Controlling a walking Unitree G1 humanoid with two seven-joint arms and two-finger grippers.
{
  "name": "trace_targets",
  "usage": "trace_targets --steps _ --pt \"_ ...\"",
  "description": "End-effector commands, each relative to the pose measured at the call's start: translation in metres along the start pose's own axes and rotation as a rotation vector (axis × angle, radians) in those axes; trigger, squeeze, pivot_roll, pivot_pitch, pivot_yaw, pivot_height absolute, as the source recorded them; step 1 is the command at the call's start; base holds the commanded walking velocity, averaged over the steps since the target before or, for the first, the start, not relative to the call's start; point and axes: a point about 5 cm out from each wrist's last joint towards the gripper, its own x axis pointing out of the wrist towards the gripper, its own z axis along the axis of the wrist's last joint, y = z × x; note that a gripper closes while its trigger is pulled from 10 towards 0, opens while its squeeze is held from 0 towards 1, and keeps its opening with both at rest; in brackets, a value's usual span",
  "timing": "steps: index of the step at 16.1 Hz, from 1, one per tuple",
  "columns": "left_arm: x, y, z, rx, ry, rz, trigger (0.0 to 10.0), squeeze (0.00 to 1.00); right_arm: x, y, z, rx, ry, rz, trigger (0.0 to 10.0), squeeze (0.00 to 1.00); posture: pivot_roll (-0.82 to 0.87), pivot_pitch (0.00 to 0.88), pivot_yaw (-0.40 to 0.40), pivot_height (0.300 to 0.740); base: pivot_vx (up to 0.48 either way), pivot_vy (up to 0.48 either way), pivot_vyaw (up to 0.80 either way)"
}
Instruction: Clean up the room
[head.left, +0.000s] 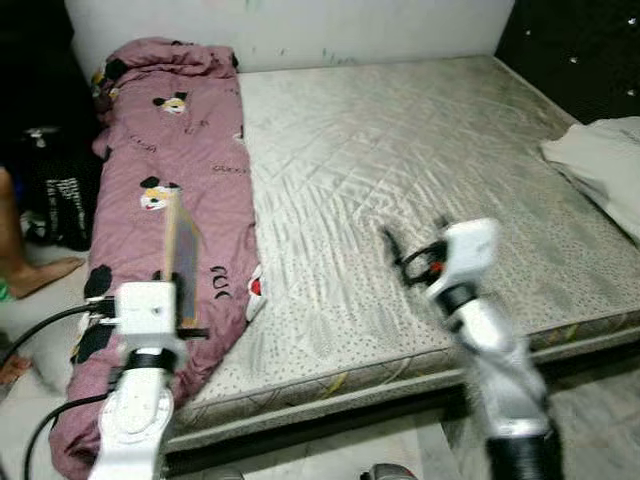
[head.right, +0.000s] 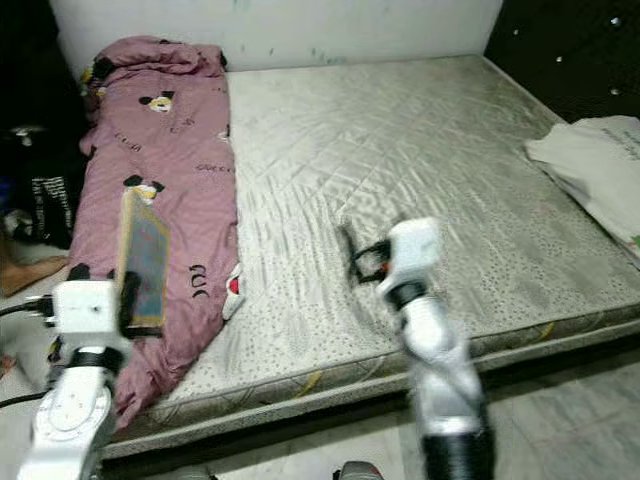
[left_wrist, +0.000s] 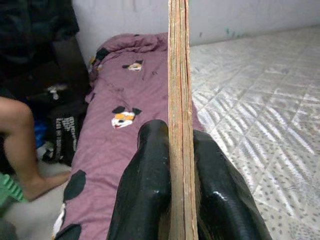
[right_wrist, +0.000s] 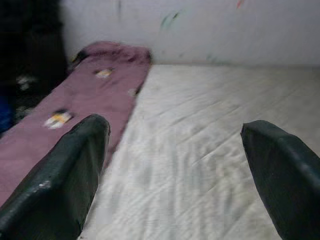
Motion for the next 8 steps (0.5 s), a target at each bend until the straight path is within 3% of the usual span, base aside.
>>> trace_targets --steps 1,4,8 --pt "-0.003 0.000 0.011 0.024 -0.075 0.003 10.0 0.00 -0.004 -0.004 0.005 -0.014 -0.016 -0.013 10.0 0.00 -0.03 0.000 -0.008 0.740 0.000 0.000 0.00" --pt "-0.004 0.004 0.003 -0.020 -0.044 0.074 10.0 0.00 -0.004 -0.006 0.007 0.055 -0.012 -0.026 10.0 0.00 -0.04 0.000 -0.015 0.740 0.000 0.000 0.00" --pt "-0.007 0.002 0.008 0.017 -0.103 0.046 10.0 0.00 0.003 0.004 0.004 0.082 0.012 0.010 10.0 0.00 -0.02 0.000 -0.036 0.740 0.000 0.000 0.00"
